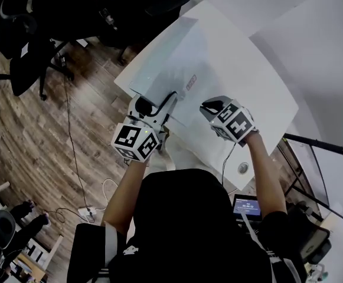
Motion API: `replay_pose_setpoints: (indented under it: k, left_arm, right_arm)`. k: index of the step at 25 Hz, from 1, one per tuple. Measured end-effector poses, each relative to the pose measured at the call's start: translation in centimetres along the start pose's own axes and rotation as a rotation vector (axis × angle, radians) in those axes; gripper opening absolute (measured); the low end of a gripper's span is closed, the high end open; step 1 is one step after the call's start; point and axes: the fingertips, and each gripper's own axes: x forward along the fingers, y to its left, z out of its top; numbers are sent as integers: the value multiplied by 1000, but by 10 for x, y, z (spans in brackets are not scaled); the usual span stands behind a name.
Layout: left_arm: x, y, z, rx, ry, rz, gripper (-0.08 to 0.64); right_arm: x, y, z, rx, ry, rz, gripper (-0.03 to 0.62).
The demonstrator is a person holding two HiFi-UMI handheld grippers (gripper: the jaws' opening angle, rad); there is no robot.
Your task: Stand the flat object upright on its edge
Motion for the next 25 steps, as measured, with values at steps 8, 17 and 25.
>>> replay_pose_setpoints:
  k: [8, 17, 25]
  left_arm:
    - [20, -51, -3, 219, 41, -44, 296]
    - [35, -81, -12, 330, 64, -66, 297]
    - [52, -98, -24, 396, 93, -81, 298]
  right_arm:
    - [-25, 0, -22, 81, -20, -41, 55]
    - [-43, -7, -50, 149, -60, -95, 44]
    - [-57, -16, -69, 197, -95, -151, 41]
